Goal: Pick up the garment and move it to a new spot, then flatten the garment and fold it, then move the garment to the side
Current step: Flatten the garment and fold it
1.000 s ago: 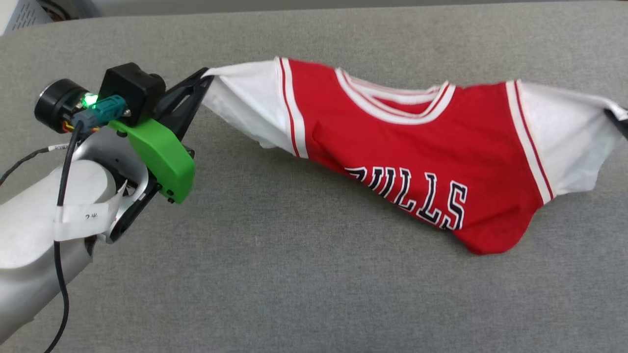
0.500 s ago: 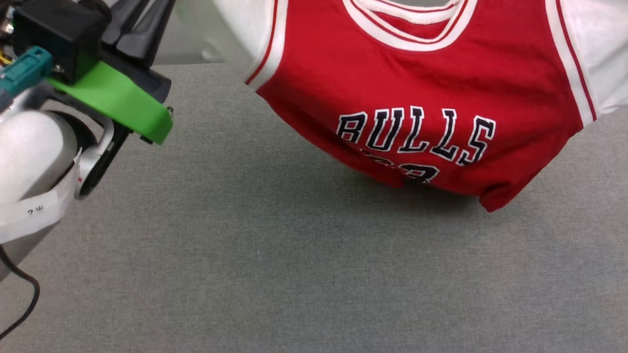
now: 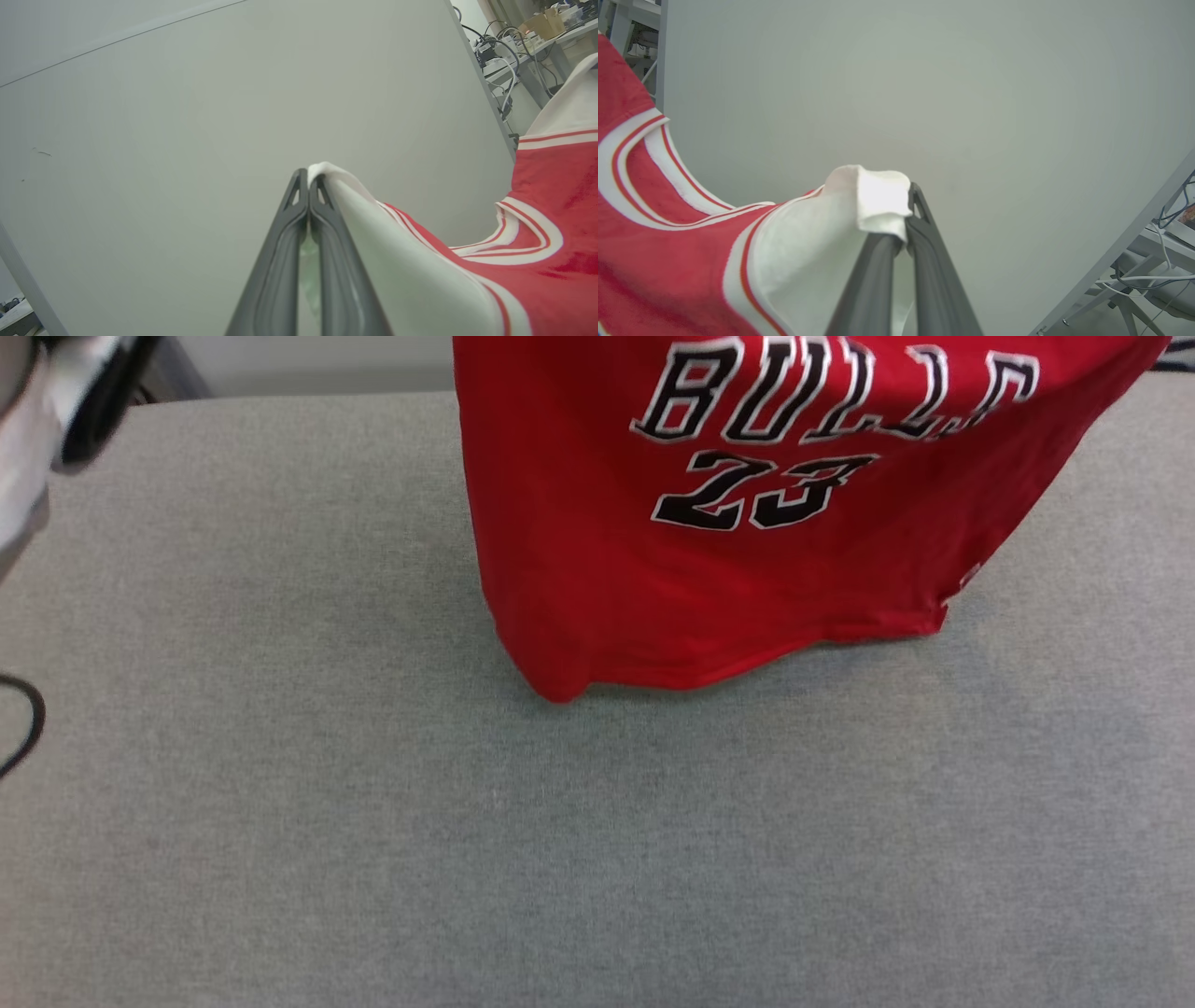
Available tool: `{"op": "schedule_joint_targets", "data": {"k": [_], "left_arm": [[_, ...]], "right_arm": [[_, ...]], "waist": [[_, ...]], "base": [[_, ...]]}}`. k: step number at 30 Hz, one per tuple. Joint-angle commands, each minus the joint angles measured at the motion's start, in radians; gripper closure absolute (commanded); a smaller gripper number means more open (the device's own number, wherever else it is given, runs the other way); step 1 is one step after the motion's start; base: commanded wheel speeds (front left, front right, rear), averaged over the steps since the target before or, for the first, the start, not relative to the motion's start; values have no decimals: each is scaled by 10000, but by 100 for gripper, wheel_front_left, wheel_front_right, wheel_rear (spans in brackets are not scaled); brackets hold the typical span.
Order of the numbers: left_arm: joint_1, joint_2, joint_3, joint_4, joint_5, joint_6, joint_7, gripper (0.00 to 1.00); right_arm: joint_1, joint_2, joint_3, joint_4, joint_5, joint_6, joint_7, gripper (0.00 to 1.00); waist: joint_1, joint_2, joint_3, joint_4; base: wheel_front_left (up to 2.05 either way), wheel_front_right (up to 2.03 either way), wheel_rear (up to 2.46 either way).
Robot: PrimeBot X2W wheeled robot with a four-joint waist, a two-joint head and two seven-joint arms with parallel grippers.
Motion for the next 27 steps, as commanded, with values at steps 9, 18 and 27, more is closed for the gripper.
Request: {"op": "schedule_joint_targets", "data": {"k": [9, 18, 27], "left_arm": [[-2919, -910, 482, 2586, 525, -854, -211, 100], [-5094, -1694, 778, 4900, 836, -1463, -828, 100], [-5881, -2205, 909, 6549, 913, -1787, -1330, 100]], "right_arm": [[-4317, 914, 1240, 2492, -1091, -6, -354, 100], [-7687, 1906, 2067, 5098, -1986, -6, -1425, 100], [-9243, 2610, 2737, 7334, -2241, -6, -2651, 100]], "waist": [[0, 0, 2333, 110], [0, 0, 3241, 78], [0, 0, 3706, 56]], "base": [[0, 0, 0], [0, 0, 0], [0, 0, 0]]}}
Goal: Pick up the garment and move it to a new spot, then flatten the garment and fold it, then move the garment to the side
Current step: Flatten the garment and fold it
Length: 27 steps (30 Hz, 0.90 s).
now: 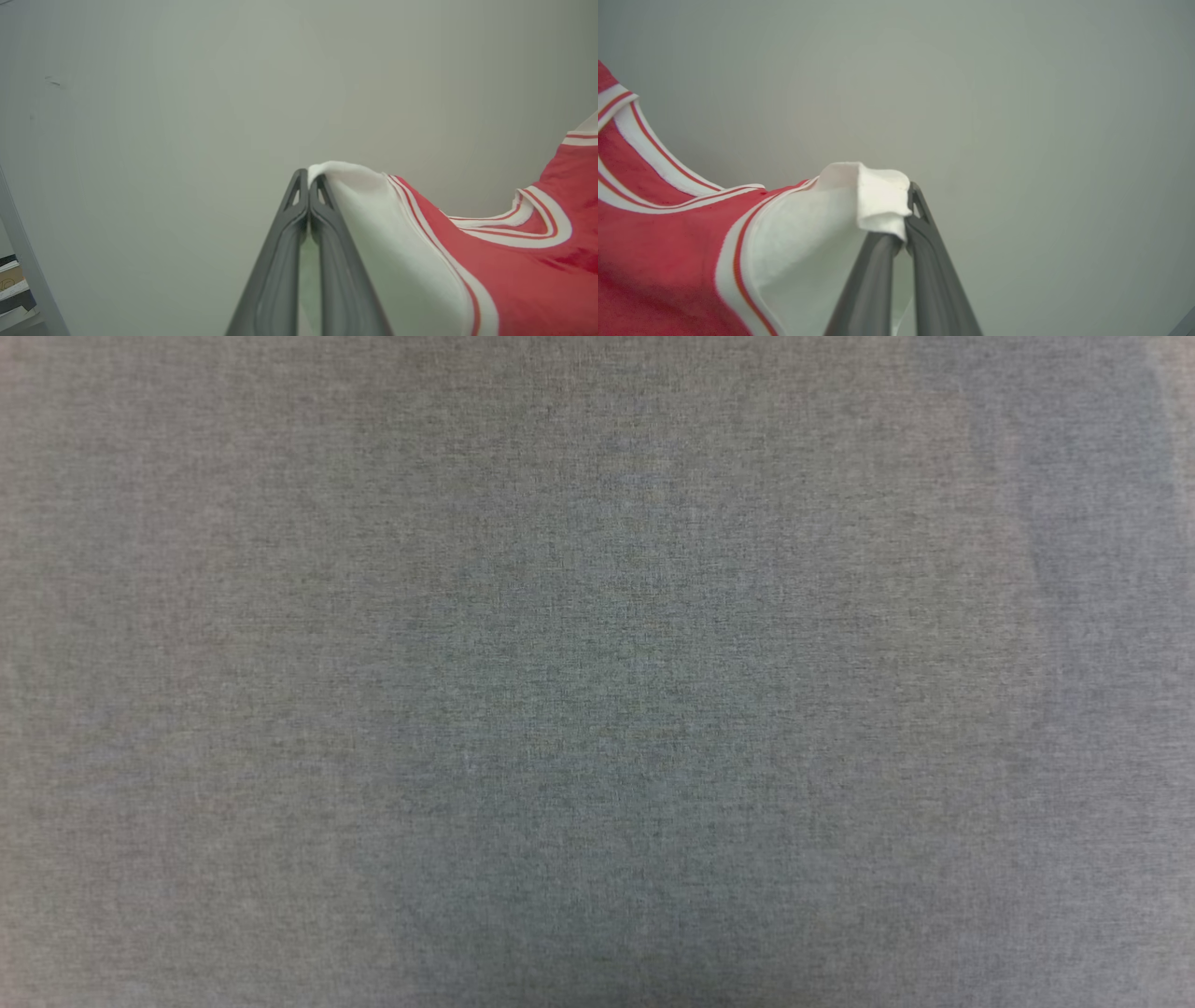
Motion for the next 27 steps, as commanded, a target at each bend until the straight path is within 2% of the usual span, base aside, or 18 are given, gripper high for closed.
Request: {"op": "schedule_joint_targets", "data": {"k": [1, 7, 12, 21, 27], "left_arm": [[-14, -106, -26, 136, 106, -117, -88, 100], [1058, -132, 6, 340, 87, -250, -290, 100], [2928, 83, 308, -437, 180, -108, -318, 100], [7908, 764, 1339, -2776, 184, 649, -322, 100], [11529, 1074, 1928, -4090, 25, 1161, -322, 100]], "right_arm": [[-47, 99, 160, 188, 48, -6, -183, 100], [733, 285, 780, 927, 696, -6, -1083, 100], [2179, 271, 1526, 818, 1456, -6, -1787, 100], [5414, -350, 2630, -288, 3013, -6, -2422, 100], [8129, -745, 3061, -1100, 3539, -6, -2649, 100]], "waist": [[-2, 0, 128, -11], [-2, 0, 103, -4], [-2, 0, -370, 7], [-2, 0, -1715, -64], [-2, 0, -2735, -154]], "base": [[0, 0, 0], [0, 0, 0], [0, 0, 0], [0, 0, 0], [0, 0, 0]]}}
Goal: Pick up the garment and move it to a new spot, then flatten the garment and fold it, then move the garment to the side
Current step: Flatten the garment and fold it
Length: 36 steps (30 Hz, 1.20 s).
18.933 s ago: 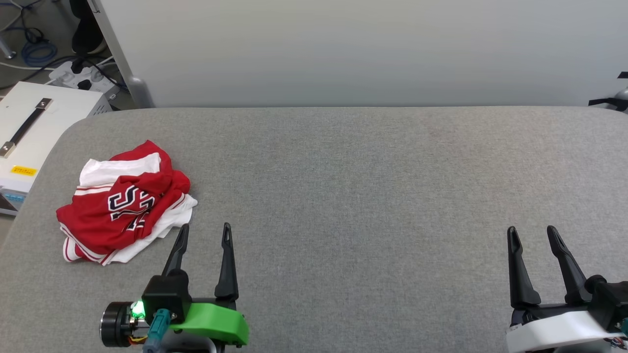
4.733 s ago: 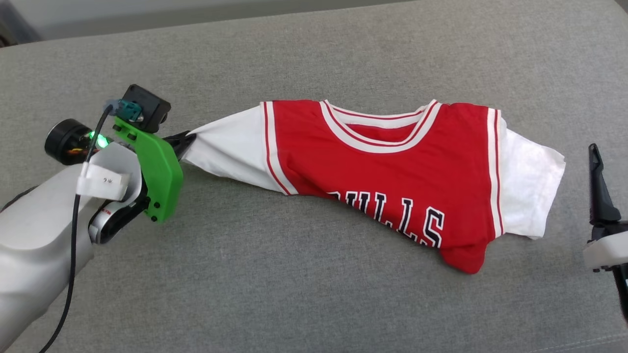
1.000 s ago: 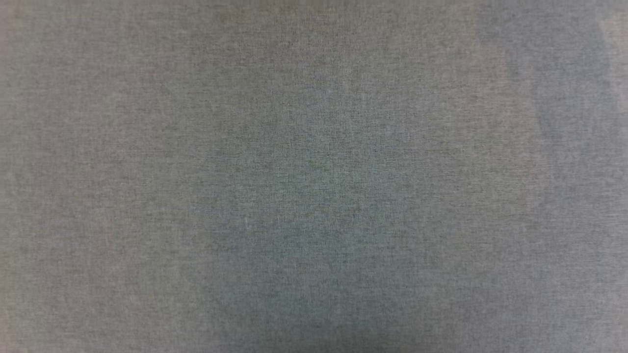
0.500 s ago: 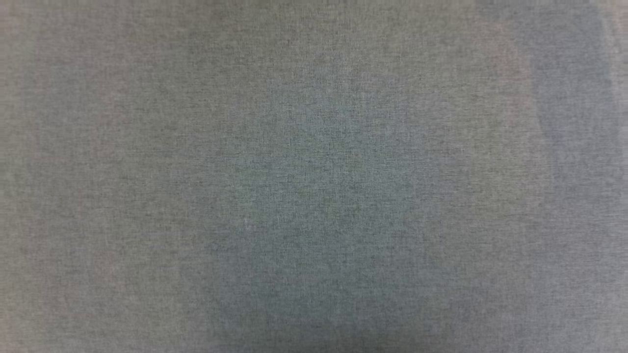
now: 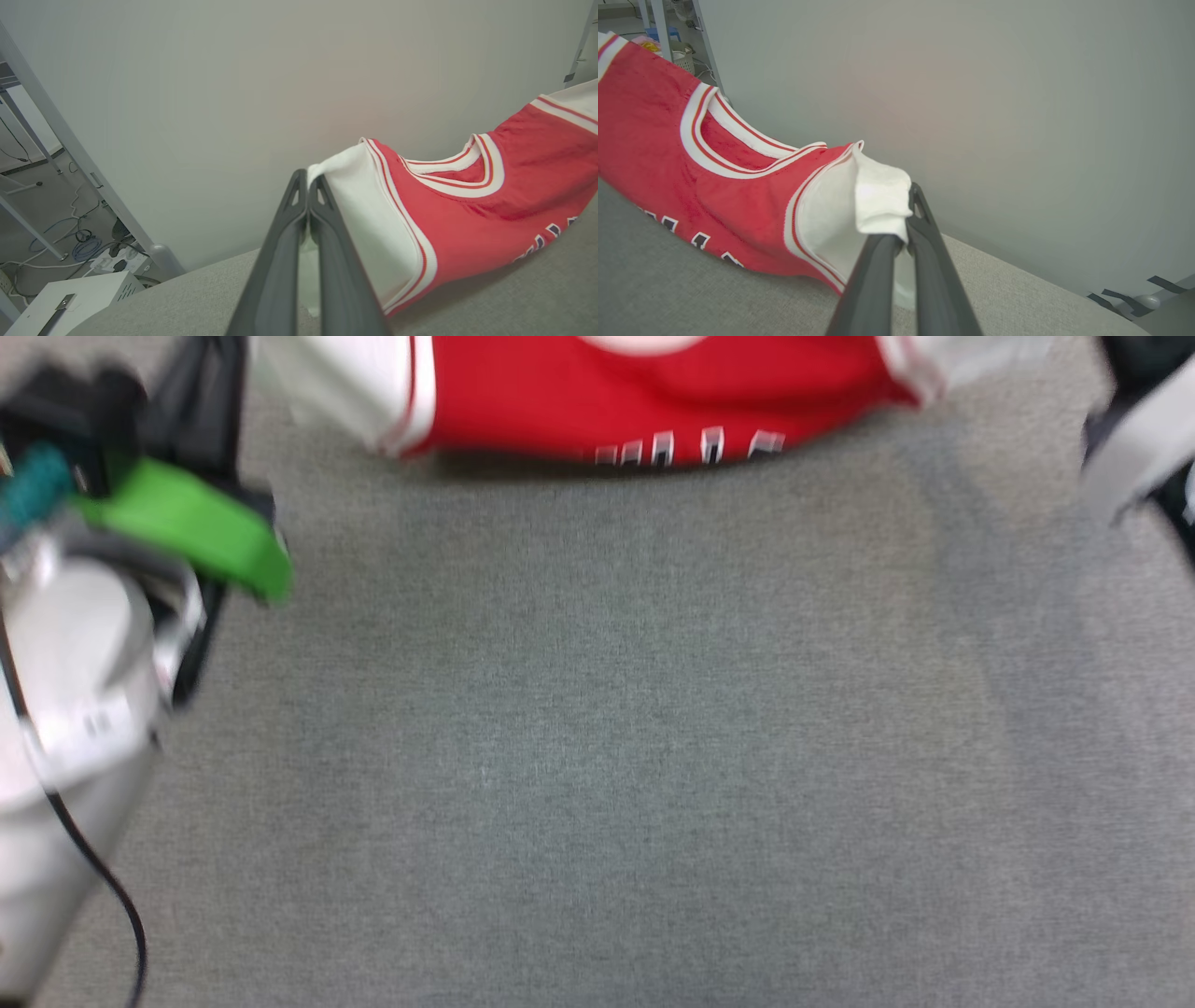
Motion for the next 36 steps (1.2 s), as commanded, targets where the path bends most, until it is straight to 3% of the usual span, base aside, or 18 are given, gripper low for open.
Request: {"op": "schedule_joint_targets", "data": {"k": [1, 8, 14, 25, 34, 35, 36], "left_arm": [[713, 55, 212, -279, -106, 192, -56, 100], [4449, -138, 871, -1412, -562, 643, -56, 100], [7366, -634, 1332, -1377, -662, 757, -56, 100], [9750, -1151, 2156, -1097, -490, 912, -57, 100], [10144, -1530, 2495, -886, -185, 699, -57, 100], [10104, -1568, 2524, -882, -122, 648, -57, 100], [9964, -1686, 2596, -925, 57, 519, -57, 100]], "right_arm": [[589, -86, 29, -132, 140, -6, -100, 100], [3658, -298, -24, -828, 477, -6, -194, 100], [6363, -419, -415, -1007, 687, -6, -189, 100], [9656, -632, -1627, -1530, 434, -6, -197, 100], [11406, -387, -3034, -2062, -275, -6, 90, 100], [11443, -287, -3252, -2165, -323, -6, 140, 96], [11414, -113, -3851, -2521, -620, -6, 187, 0]], "waist": [[1, 0, -880, -103], [1, 0, -1909, -164], [1, 0, -2755, -178], [1, 0, -3349, 13], [1, 0, -3391, 201], [1, 0, -3380, 203], [1, 0, -3347, 208]], "base": [[0, 0, 0], [0, 0, 0], [0, 0, 0], [0, 0, 0], [0, 0, 0], [0, 0, 0], [0, 0, 0]]}}
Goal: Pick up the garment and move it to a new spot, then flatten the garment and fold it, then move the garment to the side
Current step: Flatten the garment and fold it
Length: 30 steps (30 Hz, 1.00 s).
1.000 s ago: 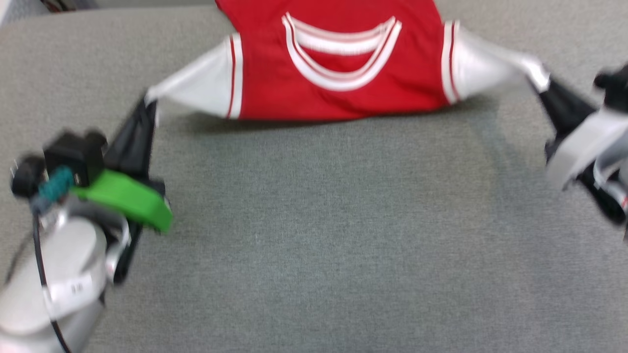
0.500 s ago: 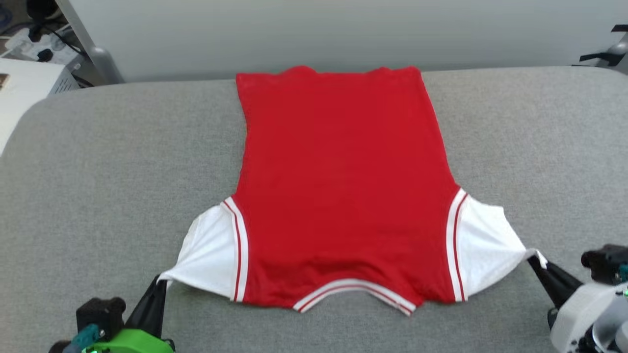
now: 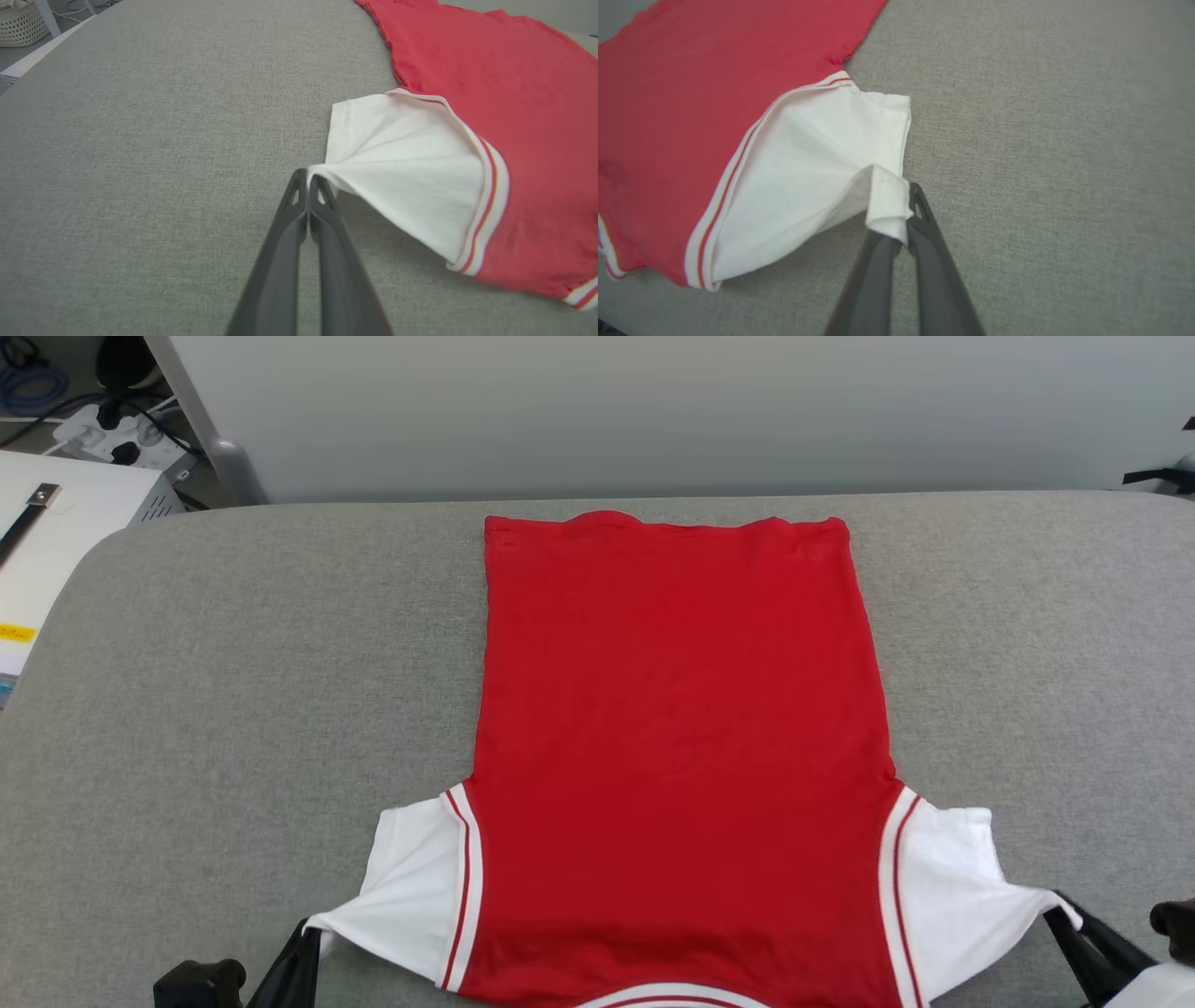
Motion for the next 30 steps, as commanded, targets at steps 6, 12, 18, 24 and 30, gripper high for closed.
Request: {"op": "schedule_joint_targets", "data": {"k": [6, 12, 18, 24, 30], "left_arm": [[-344, -383, 288, -373, 484, -194, -57, 100], [-597, -662, 472, -976, 1014, -238, -57, 100], [-1429, -929, 291, -1805, 1767, -373, -57, 100], [-2253, -1299, 135, -2209, 2269, -606, -57, 100], [-2874, -1807, 82, -2490, 2750, -829, -57, 100]], "right_arm": [[-178, -159, -1656, -1571, -733, -7, 377, 0], [-1197, -459, -3637, -3594, -1195, -7, 1336, 0], [-4377, -960, -3899, -4584, -638, -7, 4776, 0], [-7666, -1406, -2676, -3569, 26, -7, 8362, 0], [-9830, -1470, -1654, -1919, 235, -7, 11465, 0]], "waist": [[1, 0, 174, 8], [1, 0, 696, 196], [1, 0, 2181, 958], [1, 0, 3654, 1626], [1, 0, 4825, 2302]], "base": [[0, 0, 0], [0, 0, 0], [0, 0, 0], [0, 0, 0], [0, 0, 0]]}}
